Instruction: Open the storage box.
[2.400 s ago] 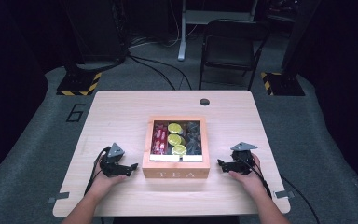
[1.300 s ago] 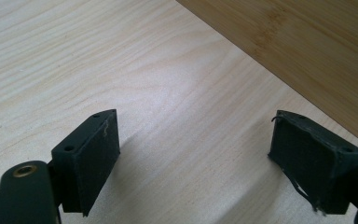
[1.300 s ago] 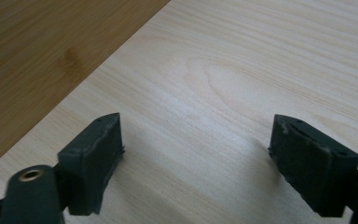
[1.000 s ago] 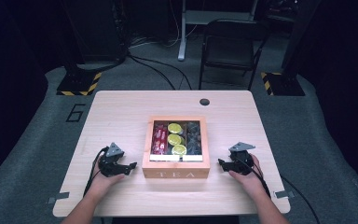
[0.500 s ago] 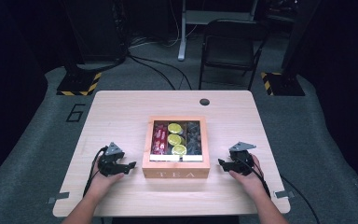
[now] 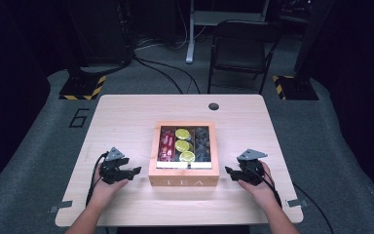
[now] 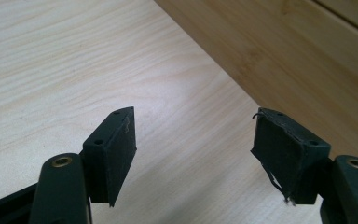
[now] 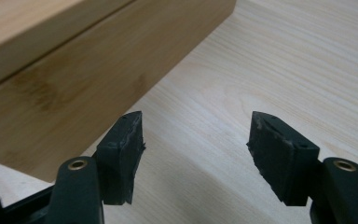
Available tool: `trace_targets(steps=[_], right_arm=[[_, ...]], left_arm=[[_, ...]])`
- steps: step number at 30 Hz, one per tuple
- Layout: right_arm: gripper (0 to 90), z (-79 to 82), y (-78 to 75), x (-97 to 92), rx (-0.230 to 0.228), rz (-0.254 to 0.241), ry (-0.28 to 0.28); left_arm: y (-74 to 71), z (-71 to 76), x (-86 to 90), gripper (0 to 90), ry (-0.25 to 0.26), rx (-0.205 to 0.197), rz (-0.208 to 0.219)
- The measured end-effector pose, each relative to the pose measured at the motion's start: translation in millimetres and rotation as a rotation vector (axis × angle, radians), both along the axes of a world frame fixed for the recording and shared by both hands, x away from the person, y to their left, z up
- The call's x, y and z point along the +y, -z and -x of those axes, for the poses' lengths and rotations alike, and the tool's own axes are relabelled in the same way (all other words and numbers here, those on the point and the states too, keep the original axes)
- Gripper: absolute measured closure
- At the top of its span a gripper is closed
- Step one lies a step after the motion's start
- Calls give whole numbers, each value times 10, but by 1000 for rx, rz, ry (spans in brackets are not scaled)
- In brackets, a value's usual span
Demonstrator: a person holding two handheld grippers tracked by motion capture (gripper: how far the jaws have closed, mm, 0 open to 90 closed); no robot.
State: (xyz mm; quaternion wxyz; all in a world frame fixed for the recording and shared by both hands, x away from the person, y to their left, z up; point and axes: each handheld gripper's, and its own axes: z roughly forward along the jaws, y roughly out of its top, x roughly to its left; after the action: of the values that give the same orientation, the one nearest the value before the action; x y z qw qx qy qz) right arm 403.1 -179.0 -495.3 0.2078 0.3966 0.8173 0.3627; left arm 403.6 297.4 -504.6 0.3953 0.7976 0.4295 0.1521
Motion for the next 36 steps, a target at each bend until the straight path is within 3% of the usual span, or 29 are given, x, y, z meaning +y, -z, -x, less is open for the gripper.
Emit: trace_targets(steps=[6,12,20,25,36], right_arm=[[360,60,-72,18,-15,-27,-21],[368,123,-157,18,-25,-50,-28],[373,187,-236,12,-28,-95,-43],[373,215,-265,29,-25,-92,-42],[375,387,-383,114,-45,-105,-70]], left_arm=[[-48,43,-17,316,-3,-3,30],[-96,84,-34,322,13,2,30],[-152,142,-84,323,41,-20,19],[-162,157,-90,323,38,-8,22],[-250,245,-112,326,35,-27,50]])
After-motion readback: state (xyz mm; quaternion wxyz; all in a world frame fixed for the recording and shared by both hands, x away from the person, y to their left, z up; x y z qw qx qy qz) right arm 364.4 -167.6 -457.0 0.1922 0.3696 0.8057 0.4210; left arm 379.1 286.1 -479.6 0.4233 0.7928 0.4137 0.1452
